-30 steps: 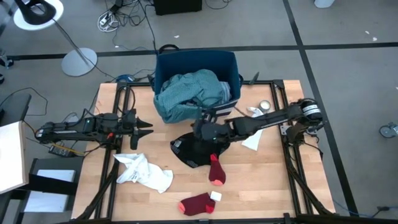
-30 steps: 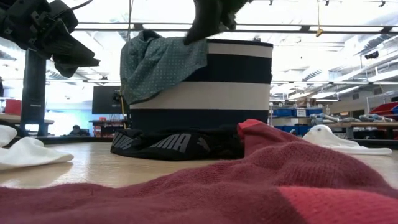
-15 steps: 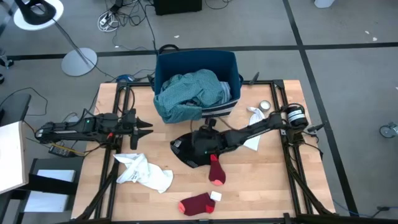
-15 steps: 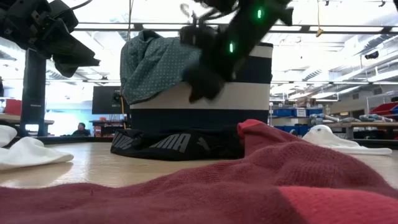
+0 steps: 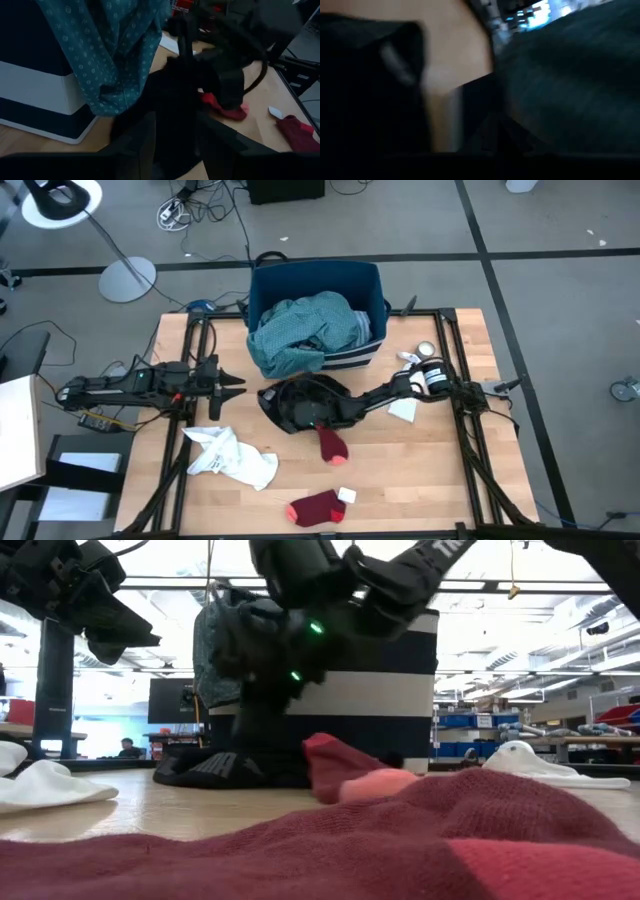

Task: Sort clothes
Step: Put the green shirt into the blue laundry bin

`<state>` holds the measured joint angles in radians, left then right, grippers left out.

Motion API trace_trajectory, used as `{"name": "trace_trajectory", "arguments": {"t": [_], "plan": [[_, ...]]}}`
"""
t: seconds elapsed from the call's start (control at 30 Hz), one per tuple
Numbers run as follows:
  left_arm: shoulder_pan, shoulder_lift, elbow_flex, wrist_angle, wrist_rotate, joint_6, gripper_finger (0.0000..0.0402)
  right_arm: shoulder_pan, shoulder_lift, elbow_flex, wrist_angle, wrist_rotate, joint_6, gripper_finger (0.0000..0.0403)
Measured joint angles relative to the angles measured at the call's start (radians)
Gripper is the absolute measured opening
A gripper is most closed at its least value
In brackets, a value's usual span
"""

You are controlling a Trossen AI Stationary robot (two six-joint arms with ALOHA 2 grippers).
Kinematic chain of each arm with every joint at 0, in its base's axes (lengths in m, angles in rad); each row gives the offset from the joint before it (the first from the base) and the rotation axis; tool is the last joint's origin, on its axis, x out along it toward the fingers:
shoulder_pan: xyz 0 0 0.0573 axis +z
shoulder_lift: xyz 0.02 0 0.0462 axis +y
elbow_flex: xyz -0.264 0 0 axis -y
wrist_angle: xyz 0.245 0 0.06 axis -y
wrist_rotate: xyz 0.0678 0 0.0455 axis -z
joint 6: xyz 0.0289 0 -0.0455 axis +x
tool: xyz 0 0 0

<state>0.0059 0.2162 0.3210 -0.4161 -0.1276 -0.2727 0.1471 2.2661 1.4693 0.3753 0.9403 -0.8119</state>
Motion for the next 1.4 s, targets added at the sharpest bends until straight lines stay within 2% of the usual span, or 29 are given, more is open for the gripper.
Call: {"name": "trace_trajectory", "arguments": {"t": [0.23, 0.5, 0.6, 0.7, 0.8, 0.9, 1.0, 1.07, 1.13, 1.3, 1.4], "plan": [[0.0, 0.0, 0.0, -0.003, 0.0, 0.001, 0.0142, -0.039, 0.001, 0.17, 0.05, 0.056, -0.261, 0.0], [0.0, 0.0, 0.0, -0.003, 0.0, 0.002, 0.0142, -0.072, -0.02, 0.39, 0.168, 0.06, -0.553, 0.0], [0.0, 0.0, 0.0, -0.006, 0.0, 0.002, 0.0142, -0.118, -0.02, 0.482, 0.173, 0.067, -0.593, 0.0], [0.0, 0.0, 0.0, -0.007, 0.0, 0.002, 0.0142, -0.179, -0.02, 0.573, 0.157, 0.126, -0.591, 0.0], [0.0, 0.0, 0.0, -0.009, 0.0, 0.002, 0.0142, -0.254, -0.02, 0.659, 0.048, 0.239, -0.488, 0.0], [0.0, 0.0, 0.0, -0.009, 0.0, 0.002, 0.0142, -0.3, -0.024, 0.754, -0.234, 0.301, -0.295, 0.0], [0.0, 0.0, 0.0, -0.011, 0.0, 0.002, 0.0142, -0.304, -0.023, 0.84, -0.579, 0.214, -0.001, 0.0], [0.0, 0.0, 0.0, -0.018, 0.0, 0.002, 0.0142, -0.292, -0.02, 0.881, -0.728, 0.131, 0.191, 0.0], [0.0, 0.0, 0.0, -0.026, 0.0, 0.006, 0.0142, -0.28, -0.019, 0.885, -0.768, 0.068, 0.288, 0.0], [0.0, 0.0, 0.0, -0.024, 0.0, 0.009, 0.0142, -0.28, -0.021, 0.883, -0.814, 0.013, 0.362, 0.0], [0.0, 0.0, 0.0, -0.024, 0.0, 0.008, 0.0142, -0.307, -0.032, 0.885, -0.904, -0.113, 0.517, 0.0]]}}
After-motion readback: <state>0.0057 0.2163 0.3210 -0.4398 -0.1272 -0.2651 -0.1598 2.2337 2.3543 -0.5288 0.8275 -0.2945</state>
